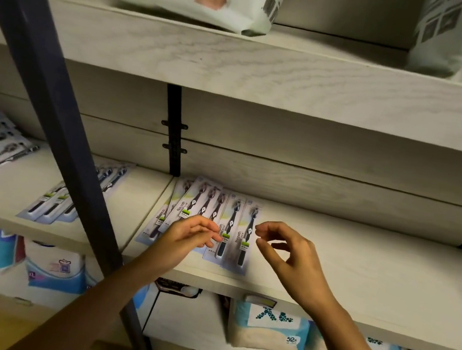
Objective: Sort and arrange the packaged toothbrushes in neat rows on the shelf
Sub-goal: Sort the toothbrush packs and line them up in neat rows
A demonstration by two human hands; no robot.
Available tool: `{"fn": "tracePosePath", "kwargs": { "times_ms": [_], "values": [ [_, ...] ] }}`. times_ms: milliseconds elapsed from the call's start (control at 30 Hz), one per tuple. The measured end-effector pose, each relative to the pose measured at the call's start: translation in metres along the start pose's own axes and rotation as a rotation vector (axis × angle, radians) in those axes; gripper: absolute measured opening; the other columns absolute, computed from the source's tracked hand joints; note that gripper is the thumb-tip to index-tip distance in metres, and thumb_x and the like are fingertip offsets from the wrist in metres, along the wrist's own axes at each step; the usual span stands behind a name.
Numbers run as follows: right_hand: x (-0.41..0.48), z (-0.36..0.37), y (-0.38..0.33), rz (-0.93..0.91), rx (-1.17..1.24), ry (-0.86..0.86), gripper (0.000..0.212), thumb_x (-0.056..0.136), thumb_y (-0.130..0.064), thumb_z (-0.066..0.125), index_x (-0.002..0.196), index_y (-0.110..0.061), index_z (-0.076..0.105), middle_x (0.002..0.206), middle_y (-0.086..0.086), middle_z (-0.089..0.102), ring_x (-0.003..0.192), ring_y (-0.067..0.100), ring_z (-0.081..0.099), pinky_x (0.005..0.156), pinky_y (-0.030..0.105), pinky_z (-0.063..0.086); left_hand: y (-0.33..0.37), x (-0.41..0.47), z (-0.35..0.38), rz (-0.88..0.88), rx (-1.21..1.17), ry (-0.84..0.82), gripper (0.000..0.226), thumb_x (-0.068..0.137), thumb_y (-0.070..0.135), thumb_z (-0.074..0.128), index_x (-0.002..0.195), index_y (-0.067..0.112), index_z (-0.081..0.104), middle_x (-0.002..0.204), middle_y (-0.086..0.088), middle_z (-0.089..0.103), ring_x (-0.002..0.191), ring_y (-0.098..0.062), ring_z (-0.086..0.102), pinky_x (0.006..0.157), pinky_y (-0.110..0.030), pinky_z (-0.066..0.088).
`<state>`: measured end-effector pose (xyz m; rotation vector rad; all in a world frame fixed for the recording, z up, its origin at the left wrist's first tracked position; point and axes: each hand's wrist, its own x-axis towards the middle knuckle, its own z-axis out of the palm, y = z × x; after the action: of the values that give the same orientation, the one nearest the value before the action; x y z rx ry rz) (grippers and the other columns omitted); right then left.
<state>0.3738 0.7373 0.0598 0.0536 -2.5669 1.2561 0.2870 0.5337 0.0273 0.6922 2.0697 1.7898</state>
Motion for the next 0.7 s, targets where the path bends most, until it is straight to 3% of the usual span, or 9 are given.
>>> {"fn": "tracePosePath", "kwargs": {
  "times_ms": [133,233,333,467,700],
  "values": [
    [0.002,0.015,-0.018,-0.048,0.033,-0.016,0.018,0.088,-0.023,0.063,0.103,-0.033,0.063,0.100,-0.018,0.067,0.095,0.000,0.063,0.085,0.016,0.050,0.000,-0.008,-0.019,0.032,-0.034,0.015,0.010,0.090,0.007,0.054,0.098,0.007,0.060,0.089,0.002,0.071,0.083,-0.009,0.065,0.076,-0.017,0.051],
    [0.003,0.035,-0.040,-0.049,0.154,-0.023,0.018,0.089,-0.018,0.062,0.102,-0.029,0.065,0.096,-0.017,0.068,0.093,0.002,0.064,0.082,0.014,0.050,0.004,-0.020,-0.041,0.035,-0.081,-0.005,0.025,0.080,0.029,0.058,0.097,0.010,0.060,0.089,0.000,0.070,0.082,-0.012,0.065,0.076,-0.018,0.052],
    [0.004,0.059,-0.064,-0.069,0.229,-0.048,0.019,0.089,-0.012,0.061,0.102,-0.026,0.064,0.095,-0.016,0.068,0.091,0.004,0.064,0.079,0.012,0.049,0.000,-0.032,-0.065,0.025,-0.014,0.053,0.014,0.093,0.020,0.052,0.093,0.013,0.064,0.087,0.003,0.068,0.082,-0.009,0.063,0.074,-0.015,0.051],
    [0.008,0.108,-0.097,-0.067,0.245,-0.026,0.020,0.089,-0.012,0.061,0.101,-0.028,0.065,0.094,-0.014,0.068,0.092,0.005,0.065,0.080,0.011,0.048,-0.002,-0.049,-0.116,0.034,-0.139,-0.033,0.025,0.082,0.028,0.065,0.096,0.008,0.061,0.087,-0.004,0.070,0.082,-0.022,0.064,0.076,-0.023,0.053],
    [0.023,0.202,-0.162,-0.038,0.267,0.018,0.021,0.089,-0.011,0.060,0.103,-0.026,0.065,0.098,-0.016,0.067,0.094,0.002,0.064,0.082,0.012,0.049,-0.002,-0.087,-0.214,0.027,-0.047,-0.188,0.019,0.092,0.011,0.045,0.099,0.006,0.062,0.088,-0.004,0.068,0.081,-0.017,0.063,0.079,-0.022,0.052]
  ]
}}
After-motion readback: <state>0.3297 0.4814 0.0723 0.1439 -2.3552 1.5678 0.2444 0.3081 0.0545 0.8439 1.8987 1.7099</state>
